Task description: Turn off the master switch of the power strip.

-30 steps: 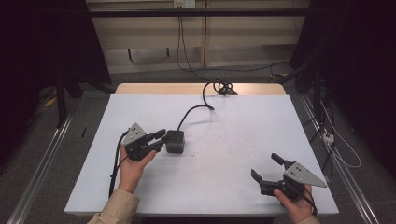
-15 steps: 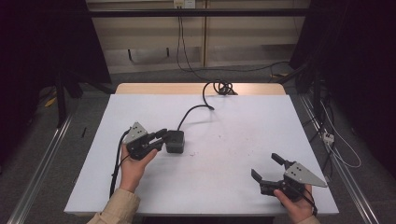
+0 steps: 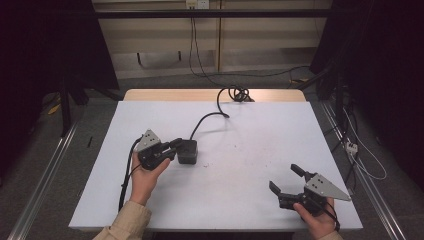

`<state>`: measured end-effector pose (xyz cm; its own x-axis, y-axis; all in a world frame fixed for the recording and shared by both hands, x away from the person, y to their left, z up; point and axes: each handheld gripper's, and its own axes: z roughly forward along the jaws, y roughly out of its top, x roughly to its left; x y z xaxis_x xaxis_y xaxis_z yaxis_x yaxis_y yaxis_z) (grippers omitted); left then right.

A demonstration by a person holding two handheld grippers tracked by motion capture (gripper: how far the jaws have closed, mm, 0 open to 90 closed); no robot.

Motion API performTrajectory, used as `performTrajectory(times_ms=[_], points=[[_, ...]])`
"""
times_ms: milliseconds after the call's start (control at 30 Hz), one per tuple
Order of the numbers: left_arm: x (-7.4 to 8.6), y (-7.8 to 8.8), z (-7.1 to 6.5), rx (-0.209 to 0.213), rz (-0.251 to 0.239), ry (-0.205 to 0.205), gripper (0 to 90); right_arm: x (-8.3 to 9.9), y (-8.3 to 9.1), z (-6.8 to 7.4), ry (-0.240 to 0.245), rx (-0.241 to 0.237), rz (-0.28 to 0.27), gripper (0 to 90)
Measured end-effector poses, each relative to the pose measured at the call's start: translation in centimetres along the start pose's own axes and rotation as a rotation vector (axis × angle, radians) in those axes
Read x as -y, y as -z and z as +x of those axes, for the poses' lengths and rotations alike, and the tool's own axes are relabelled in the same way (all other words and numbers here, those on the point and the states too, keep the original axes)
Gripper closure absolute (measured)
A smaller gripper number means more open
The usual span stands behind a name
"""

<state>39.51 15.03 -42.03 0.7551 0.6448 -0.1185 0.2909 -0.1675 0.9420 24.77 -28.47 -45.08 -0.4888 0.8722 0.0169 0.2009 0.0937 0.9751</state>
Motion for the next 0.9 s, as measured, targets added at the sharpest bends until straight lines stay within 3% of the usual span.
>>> performTrajectory(times_ms=[900], points=[[0.19,-0.41,-0.03,-0.007,0.036,0.010,84.8,-0.04,0.04,0.01,-0.005,-0.002,-0.001,5.7]])
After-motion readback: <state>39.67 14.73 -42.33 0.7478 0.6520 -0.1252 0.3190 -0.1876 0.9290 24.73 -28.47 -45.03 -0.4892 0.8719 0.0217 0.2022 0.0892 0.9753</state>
